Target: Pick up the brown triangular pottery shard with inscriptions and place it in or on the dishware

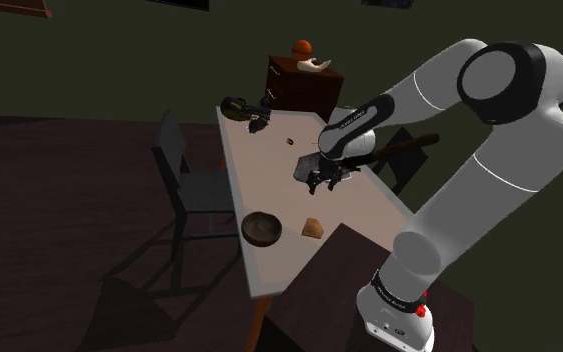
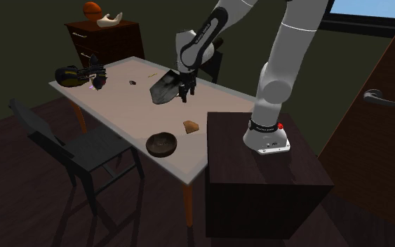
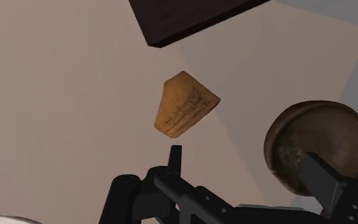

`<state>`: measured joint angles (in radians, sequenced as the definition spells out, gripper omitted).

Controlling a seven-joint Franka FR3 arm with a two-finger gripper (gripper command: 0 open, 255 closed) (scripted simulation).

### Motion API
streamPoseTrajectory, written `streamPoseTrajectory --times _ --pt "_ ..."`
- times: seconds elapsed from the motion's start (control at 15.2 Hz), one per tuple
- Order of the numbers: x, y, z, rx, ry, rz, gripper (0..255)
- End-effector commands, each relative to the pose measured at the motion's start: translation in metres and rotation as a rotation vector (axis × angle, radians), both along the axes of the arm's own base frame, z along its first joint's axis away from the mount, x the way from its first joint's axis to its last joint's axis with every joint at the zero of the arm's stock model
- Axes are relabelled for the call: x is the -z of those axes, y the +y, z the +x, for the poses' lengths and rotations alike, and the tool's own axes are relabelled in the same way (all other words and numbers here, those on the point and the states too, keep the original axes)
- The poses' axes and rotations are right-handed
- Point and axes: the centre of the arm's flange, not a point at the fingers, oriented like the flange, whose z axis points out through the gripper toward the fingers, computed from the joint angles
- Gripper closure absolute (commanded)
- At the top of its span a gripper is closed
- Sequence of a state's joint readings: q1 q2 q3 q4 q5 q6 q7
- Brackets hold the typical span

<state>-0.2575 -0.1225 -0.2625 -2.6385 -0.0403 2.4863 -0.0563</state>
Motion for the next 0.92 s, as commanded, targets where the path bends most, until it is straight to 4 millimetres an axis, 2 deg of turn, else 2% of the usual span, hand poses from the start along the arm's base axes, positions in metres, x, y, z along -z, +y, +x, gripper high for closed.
streamPoseTrajectory --times 0.0,0.79,0.86 --pt "0.023 -0.015 -0.004 0.04 0.009 -0.001 0" --pt "0.157 -0.096 -0.029 0.271 0.063 0.002 0" --pt "0.157 -0.096 -0.029 0.272 0.063 0.002 0"
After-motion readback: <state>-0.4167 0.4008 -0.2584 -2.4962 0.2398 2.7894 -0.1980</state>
